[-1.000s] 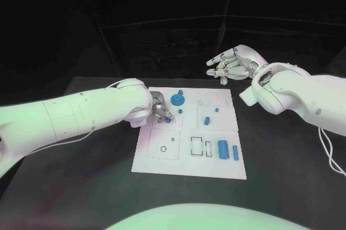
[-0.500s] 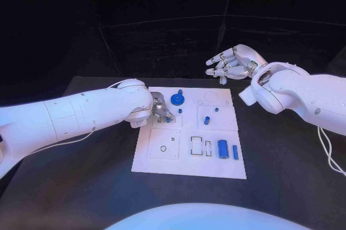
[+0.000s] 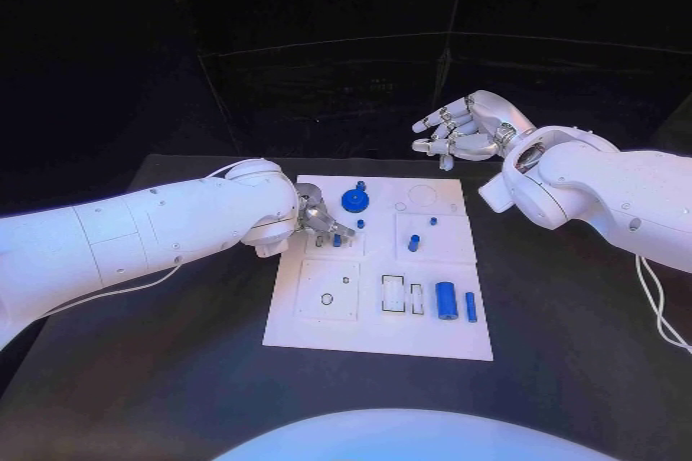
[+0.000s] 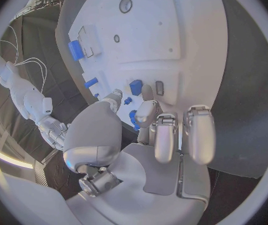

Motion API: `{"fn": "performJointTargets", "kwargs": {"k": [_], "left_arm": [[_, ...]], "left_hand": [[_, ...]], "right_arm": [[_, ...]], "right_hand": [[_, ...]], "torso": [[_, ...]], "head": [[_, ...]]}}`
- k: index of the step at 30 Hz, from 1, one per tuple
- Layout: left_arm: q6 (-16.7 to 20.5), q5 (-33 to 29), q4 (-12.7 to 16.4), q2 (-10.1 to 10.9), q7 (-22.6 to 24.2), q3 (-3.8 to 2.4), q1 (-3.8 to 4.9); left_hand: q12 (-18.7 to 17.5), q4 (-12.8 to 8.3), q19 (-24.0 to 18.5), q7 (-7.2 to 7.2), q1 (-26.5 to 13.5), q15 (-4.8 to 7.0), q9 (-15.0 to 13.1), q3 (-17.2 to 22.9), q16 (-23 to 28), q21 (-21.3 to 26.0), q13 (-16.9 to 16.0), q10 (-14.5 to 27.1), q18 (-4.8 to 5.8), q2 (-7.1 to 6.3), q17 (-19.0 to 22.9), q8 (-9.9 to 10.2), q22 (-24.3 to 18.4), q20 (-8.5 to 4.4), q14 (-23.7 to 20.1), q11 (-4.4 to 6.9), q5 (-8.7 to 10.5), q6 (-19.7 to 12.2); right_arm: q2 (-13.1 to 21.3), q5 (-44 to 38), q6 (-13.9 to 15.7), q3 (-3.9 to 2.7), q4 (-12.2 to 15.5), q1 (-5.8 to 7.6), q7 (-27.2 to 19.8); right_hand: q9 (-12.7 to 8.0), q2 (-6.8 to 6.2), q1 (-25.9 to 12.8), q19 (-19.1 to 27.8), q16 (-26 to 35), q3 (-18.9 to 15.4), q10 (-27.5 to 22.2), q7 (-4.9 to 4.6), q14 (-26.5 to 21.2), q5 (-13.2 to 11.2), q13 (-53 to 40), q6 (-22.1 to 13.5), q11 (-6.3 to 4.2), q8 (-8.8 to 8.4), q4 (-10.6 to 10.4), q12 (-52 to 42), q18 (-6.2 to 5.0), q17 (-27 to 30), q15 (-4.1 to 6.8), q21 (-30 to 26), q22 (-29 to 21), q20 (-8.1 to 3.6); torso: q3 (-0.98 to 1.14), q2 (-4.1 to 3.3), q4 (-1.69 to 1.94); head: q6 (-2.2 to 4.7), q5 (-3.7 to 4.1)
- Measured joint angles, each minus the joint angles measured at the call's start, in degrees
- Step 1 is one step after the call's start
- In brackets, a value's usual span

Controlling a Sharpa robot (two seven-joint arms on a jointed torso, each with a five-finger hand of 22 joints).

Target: Assemble the parts on the task board

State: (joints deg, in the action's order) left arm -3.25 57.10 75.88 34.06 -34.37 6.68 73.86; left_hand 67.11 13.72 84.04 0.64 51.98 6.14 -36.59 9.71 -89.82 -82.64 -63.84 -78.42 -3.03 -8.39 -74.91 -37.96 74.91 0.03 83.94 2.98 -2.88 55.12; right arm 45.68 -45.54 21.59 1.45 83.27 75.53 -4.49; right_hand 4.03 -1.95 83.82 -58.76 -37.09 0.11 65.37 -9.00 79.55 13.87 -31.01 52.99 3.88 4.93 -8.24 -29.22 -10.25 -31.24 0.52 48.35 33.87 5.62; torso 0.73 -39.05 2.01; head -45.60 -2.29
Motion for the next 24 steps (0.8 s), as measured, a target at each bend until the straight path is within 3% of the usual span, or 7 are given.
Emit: {"fn": "performJointTargets", "kwargs": {"k": [2,5,8,12,16,24], "left_arm": [[0.2,0.0,0.4,0.4,0.1,-1.06,0.09],[0.3,0.0,1.0,1.2,0.2,-2.90,0.38],[-0.1,0.0,1.2,2.1,0.4,-3.99,1.26],[-1.8,0.0,-0.4,2.6,0.6,-4.59,2.83],[-4.4,0.0,-4.9,1.7,0.8,-4.80,4.10],[-8.9,0.0,-13.7,-2.1,1.1,-4.84,4.81]], "left_hand": [[-0.7,0.5,0.0,0.35,1.1,0.00,0.0,-1.3,0.0,0.3,0.5,0.3,-0.01,0.30,0.0,0.0,0.0,0.00,0.0,0.21,0.00,-0.6],[-2.9,1.4,0.0,0.90,2.6,0.00,0.2,-3.7,0.0,1.3,2.7,2.1,-0.01,0.21,0.0,0.8,0.0,0.00,0.0,-0.45,0.00,-2.3],[-4.0,1.8,0.0,1.34,4.4,0.00,0.6,-5.1,0.0,1.9,3.8,2.9,-0.02,0.87,0.0,1.2,0.0,0.00,0.0,-0.86,0.00,-2.8],[-5.2,1.7,-0.1,2.02,7.7,-0.64,1.5,-6.3,0.0,3.1,5.2,3.6,-0.03,2.26,0.0,2.7,-0.3,0.37,0.0,-1.59,0.00,-3.9],[-5.2,1.4,-0.1,2.34,9.5,-0.76,2.1,-6.6,0.0,3.4,5.5,3.8,-0.03,3.90,0.0,3.4,-0.9,0.49,0.1,-1.77,0.00,-4.2],[-5.2,1.9,-0.1,2.73,10.6,-1.05,3.0,-7.8,0.0,3.4,5.6,3.9,-0.04,4.61,0.0,4.2,-0.7,0.89,0.0,-1.86,0.00,-4.6]], "right_arm": [[0.0,0.0,0.0,0.00,0.0,0.00,0.0],[0.0,0.0,0.0,0.00,-0.1,0.00,0.0],[0.0,0.0,0.0,0.00,-0.2,0.00,0.0],[0.0,0.0,-0.1,0.01,-0.3,0.00,-0.1],[0.0,0.0,-0.1,0.02,-0.4,-0.01,-0.1],[-0.3,0.1,-0.2,0.02,-0.6,-0.01,-0.1]], "right_hand": [[0.0,0.00,0.0,0.0,0.3,0.1,-0.3,0.00,0.0,0.0,0.1,0.0,0.12,0.00,-0.1,0.2,0.01,0.0,0.00,0.0,-0.1,0.00],[0.0,-0.23,-0.2,0.2,0.8,0.0,-0.5,-0.03,0.0,0.0,0.3,0.0,0.31,0.00,-0.3,0.2,0.00,0.1,0.00,-0.5,-0.3,0.21],[0.0,-0.23,-0.2,0.2,0.8,0.0,-0.5,-0.21,0.0,0.0,0.3,-0.2,0.31,0.00,-0.3,0.2,0.01,0.1,0.00,-0.5,-0.3,0.20],[0.0,-0.23,-0.2,0.2,0.8,0.0,-0.5,-0.21,-0.2,0.1,0.4,-0.2,0.31,0.00,-0.3,0.2,0.00,0.0,-0.21,-0.7,-0.4,0.21],[0.0,-0.23,-0.2,0.2,0.8,0.0,-0.5,-0.21,-0.2,0.2,0.4,-0.2,0.31,0.00,-0.3,0.2,0.01,0.0,-0.21,-0.7,-0.4,0.20],[0.0,-0.23,-0.2,0.2,1.2,0.0,-0.5,-0.21,-0.2,0.3,0.5,-0.2,0.31,0.00,-0.3,0.2,0.00,0.0,-0.21,-0.7,-0.4,0.20]], "torso": [[0.00,0.00,0.00],[0.00,0.01,0.00],[0.01,0.02,-0.01],[0.02,0.01,-0.02],[0.03,-0.01,-0.02],[-0.03,-0.16,-0.14]], "head": [[0.09,0.00],[0.20,0.24],[0.36,0.32],[0.58,0.40],[0.83,0.43],[1.29,-0.02]]}}
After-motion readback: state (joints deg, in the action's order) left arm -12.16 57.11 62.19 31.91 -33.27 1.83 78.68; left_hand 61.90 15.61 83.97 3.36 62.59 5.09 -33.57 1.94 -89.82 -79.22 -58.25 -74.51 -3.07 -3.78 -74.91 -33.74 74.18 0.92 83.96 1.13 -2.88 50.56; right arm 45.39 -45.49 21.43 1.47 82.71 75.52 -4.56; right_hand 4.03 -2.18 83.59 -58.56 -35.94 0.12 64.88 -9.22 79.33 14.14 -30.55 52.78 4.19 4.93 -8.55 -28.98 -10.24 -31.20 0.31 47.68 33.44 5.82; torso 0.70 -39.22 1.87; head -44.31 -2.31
